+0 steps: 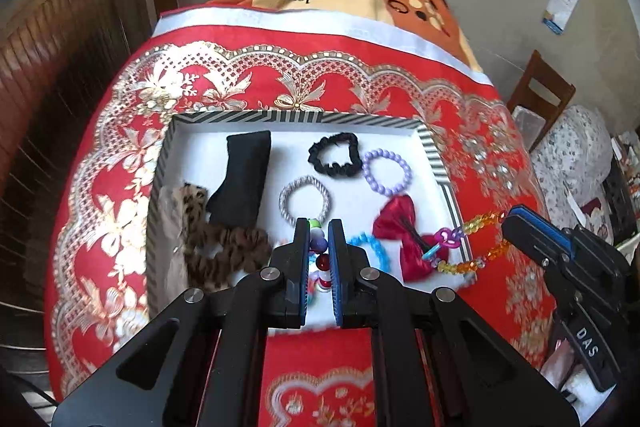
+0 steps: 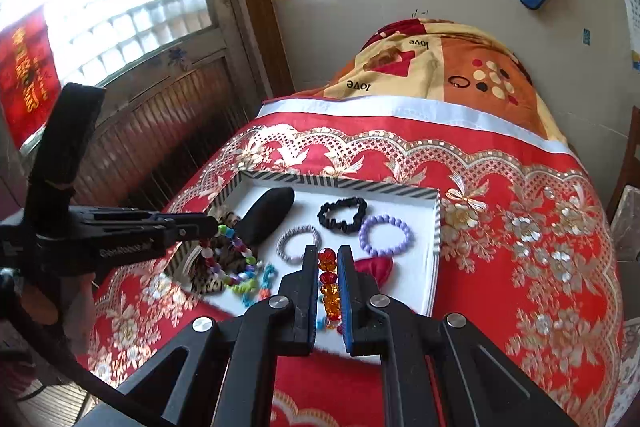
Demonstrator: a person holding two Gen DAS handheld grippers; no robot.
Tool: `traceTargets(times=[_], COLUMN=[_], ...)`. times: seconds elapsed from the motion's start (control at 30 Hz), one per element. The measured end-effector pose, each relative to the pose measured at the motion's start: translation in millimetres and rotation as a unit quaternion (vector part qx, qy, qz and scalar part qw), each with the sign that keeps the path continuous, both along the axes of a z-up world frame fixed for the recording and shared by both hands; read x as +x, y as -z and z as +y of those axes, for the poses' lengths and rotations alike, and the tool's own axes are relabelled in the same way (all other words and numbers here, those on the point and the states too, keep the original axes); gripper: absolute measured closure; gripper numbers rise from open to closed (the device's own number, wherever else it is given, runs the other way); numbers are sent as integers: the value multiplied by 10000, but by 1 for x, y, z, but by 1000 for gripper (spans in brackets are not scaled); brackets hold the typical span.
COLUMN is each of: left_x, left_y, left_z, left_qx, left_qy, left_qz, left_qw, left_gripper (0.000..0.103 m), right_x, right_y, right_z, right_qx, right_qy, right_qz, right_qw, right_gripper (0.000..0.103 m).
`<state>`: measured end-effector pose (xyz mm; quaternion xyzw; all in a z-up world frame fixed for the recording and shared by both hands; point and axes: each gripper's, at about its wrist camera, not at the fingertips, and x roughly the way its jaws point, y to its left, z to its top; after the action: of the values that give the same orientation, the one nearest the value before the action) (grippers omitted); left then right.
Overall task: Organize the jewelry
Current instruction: 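Carry both held bracelets into the white box and open both tools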
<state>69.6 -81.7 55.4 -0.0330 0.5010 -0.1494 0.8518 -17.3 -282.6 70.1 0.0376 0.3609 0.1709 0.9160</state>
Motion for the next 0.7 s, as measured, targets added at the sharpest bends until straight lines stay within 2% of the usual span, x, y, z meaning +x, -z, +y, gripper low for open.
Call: traceTargets(times=[0.3,0.5,0.7], left_x=[66,103,111], left_y=[30,59,76], left_z=[-21,-6,5], left_qx=[-41,131,312], left_qy=[-237,-708,-809], left_qz=[335,601,728], left_qw=[9991,9956,9936], left_gripper=[95,95,95], right_x=[73,128,167], right_y=[23,47,84], right_z=[1,-5,-22], right_qx=[113,233,-216], right_qy=[-177,-222,70], right_qz=[348,627,913], right_qw=[9992,9975,9956], right_gripper=[95,95,95])
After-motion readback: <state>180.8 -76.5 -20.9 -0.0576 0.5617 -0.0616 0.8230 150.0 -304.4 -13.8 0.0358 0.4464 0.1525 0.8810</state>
